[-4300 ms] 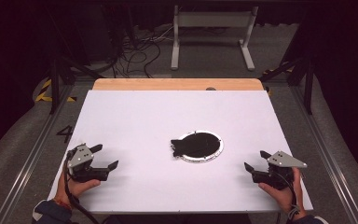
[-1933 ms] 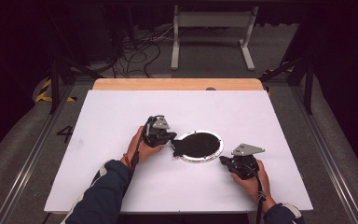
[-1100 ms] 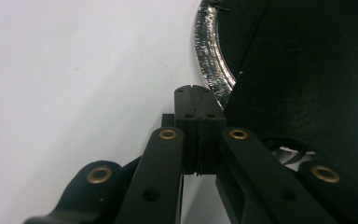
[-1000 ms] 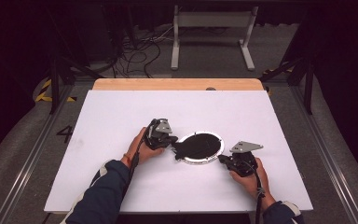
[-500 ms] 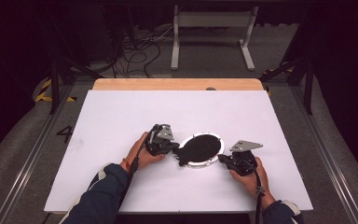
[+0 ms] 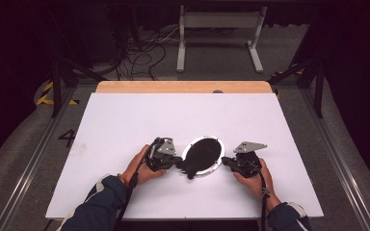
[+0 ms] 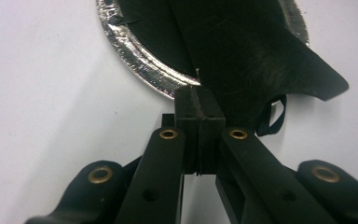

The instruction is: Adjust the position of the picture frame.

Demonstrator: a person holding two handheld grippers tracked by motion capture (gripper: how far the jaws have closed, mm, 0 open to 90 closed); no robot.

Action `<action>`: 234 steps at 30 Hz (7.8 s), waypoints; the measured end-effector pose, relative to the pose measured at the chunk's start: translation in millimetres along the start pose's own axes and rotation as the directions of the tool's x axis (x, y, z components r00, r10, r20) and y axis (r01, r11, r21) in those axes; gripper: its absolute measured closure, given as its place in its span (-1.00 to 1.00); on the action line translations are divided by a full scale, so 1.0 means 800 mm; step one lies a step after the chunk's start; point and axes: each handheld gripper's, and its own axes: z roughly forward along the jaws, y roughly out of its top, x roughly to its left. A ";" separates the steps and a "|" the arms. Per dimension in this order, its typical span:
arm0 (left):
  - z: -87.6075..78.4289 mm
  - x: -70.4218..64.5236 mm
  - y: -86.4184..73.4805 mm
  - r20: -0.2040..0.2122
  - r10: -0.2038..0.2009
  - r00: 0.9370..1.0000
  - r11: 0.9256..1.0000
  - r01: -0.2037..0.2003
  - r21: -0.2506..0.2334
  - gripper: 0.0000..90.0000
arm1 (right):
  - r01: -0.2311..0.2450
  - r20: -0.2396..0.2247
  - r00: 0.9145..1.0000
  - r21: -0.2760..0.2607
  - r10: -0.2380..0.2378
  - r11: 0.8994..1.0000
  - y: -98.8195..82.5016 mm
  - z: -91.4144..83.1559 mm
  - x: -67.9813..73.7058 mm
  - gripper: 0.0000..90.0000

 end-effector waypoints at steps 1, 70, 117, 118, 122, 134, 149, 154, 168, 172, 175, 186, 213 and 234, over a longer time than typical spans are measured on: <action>-0.001 -0.001 -0.002 0.002 -0.003 1.000 1.000 0.003 -0.002 1.00 | 0.000 0.000 1.000 0.000 0.000 1.000 0.000 0.000 0.000 1.00; -0.017 -0.033 -0.032 0.001 -0.084 0.996 0.994 0.084 -0.073 0.99 | 0.024 0.039 0.999 -0.022 -0.023 0.999 0.035 0.045 0.027 1.00; -0.061 -0.025 -0.051 -0.085 -0.013 0.996 0.996 0.005 -0.093 0.11 | 0.130 -0.015 0.991 -0.014 -0.131 0.991 0.028 0.006 0.039 0.41; -0.062 -0.025 -0.052 -0.089 -0.017 0.996 0.996 0.009 -0.091 0.05 | 0.137 -0.024 0.990 -0.013 -0.137 0.991 0.029 0.004 0.040 0.38; -0.067 -0.026 -0.060 -0.099 -0.041 0.994 0.995 0.031 -0.098 -0.16 | 0.159 -0.043 0.986 -0.008 -0.159 0.987 0.030 0.000 0.046 0.24; -0.091 -0.030 -0.092 -0.155 -0.141 0.978 0.983 0.120 -0.138 -0.76 | 0.157 -0.060 0.986 0.007 -0.156 0.988 0.023 -0.011 0.055 -0.08; -0.130 -0.032 -0.140 -0.191 -0.220 0.957 0.967 0.188 -0.171 -0.88 | 0.170 -0.139 0.976 0.022 -0.166 0.985 0.017 -0.004 0.068 -0.51; -0.137 -0.033 -0.152 -0.205 -0.235 0.950 0.966 0.204 -0.161 -0.88 | 0.196 -0.133 0.973 0.060 -0.187 0.979 0.016 -0.002 0.072 -0.09; -0.137 -0.034 -0.160 -0.211 -0.236 0.948 0.968 0.211 -0.137 -0.86 | 0.218 -0.204 0.959 0.096 -0.195 0.971 0.020 0.016 0.088 0.52; -0.137 -0.033 -0.159 -0.208 -0.235 0.949 0.968 0.210 -0.137 -0.86 | 0.219 -0.208 0.958 0.094 -0.196 0.971 0.020 0.016 0.088 0.55; -0.136 -0.034 -0.158 -0.207 -0.231 0.951 0.969 0.207 -0.132 -0.86 | 0.221 -0.222 0.955 0.092 -0.196 0.971 0.021 0.016 0.090 0.59; -0.133 -0.034 -0.158 -0.198 -0.230 0.953 0.970 0.209 -0.125 -0.85 | 0.223 -0.212 0.957 0.091 -0.200 0.970 0.022 0.021 0.097 0.64; -0.130 -0.030 -0.157 -0.180 -0.233 0.956 0.969 0.213 -0.122 -0.85 | 0.217 -0.173 0.965 0.121 -0.195 0.969 0.027 0.023 0.104 0.58; -0.135 -0.033 -0.155 -0.170 -0.230 0.958 0.968 0.206 -0.146 -0.84 | 0.204 -0.195 0.964 0.108 -0.181 0.973 0.027 0.025 0.101 0.57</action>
